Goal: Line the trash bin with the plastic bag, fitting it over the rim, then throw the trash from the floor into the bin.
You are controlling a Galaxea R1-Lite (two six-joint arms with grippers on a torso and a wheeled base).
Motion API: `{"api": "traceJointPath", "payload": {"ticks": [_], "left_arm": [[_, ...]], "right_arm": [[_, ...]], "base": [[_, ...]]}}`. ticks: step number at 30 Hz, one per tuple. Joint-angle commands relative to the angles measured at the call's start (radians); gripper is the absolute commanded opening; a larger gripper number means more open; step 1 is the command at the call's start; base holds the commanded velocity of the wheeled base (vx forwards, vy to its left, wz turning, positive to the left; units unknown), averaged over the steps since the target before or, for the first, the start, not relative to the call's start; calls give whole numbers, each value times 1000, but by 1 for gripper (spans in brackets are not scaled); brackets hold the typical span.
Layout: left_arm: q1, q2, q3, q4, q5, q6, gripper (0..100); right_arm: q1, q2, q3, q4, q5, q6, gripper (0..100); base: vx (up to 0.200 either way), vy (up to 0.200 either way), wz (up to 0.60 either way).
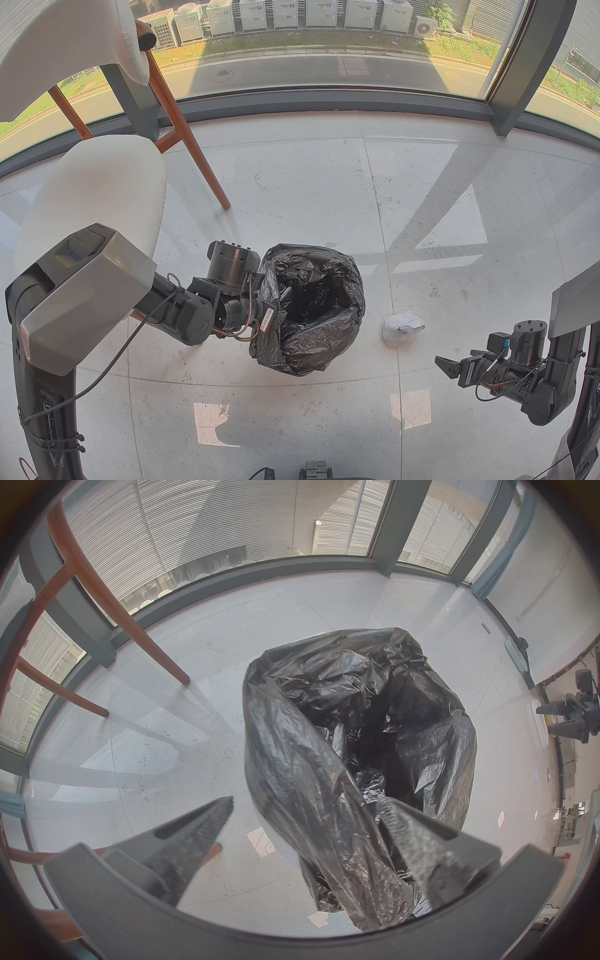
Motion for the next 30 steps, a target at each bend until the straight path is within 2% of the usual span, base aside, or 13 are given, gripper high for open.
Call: {"api": "traceJointPath", "payload": {"ticks": [1, 9, 16, 22, 26, 30], "left_arm": [[-1, 23, -1, 0, 0, 1, 0], [-3, 22, -8, 0, 6, 4, 0], [0, -5, -11, 5, 52, 2, 0], [29, -41, 0, 11, 85, 2, 0], [65, -41, 8, 8, 86, 8, 0], [68, -41, 9, 8, 86, 10, 0]], "right_arm": [[-1, 2, -1, -2, 1, 0, 100], [-3, 0, -1, -2, 2, 0, 100], [-4, -1, -1, -2, 2, 0, 100], [-4, -3, -1, -2, 1, 0, 100], [-4, -4, -4, -2, 1, 0, 100], [-4, -4, -7, -2, 1, 0, 100]], "base": [[0, 0, 0], [0, 0, 0], [0, 0, 0], [0, 0, 0], [0, 0, 0], [0, 0, 0]]}}
